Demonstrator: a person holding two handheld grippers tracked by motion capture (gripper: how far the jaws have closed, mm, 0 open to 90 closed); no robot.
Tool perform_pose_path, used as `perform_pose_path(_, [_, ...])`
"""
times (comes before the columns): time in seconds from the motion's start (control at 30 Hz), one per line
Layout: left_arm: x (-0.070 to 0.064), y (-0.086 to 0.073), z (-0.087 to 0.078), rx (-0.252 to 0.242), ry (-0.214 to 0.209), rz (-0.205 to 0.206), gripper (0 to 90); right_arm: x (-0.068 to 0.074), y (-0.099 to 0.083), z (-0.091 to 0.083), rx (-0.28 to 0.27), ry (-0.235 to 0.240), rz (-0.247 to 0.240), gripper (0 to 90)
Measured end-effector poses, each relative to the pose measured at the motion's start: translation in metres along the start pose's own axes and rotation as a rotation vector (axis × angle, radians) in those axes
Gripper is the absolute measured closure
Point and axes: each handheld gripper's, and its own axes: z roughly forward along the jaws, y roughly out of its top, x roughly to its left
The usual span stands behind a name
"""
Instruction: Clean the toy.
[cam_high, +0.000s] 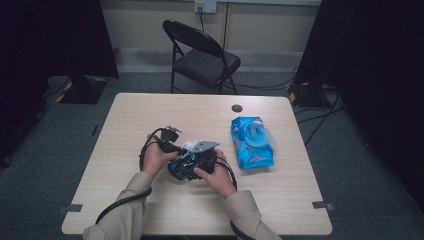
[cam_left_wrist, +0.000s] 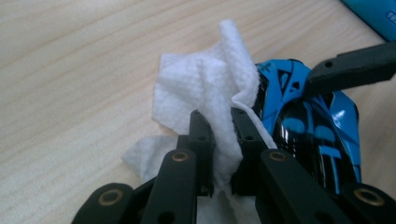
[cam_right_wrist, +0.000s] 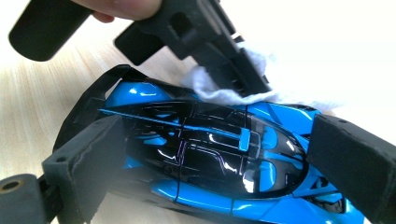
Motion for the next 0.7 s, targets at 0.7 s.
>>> perform_pose_path(0.7, [0.006, -0.016, -0.014, 0.008, -0.004, -0.009, 81.3, 0.000, 0.000, 0.000, 0.000, -0.002, 0.002, 4.1])
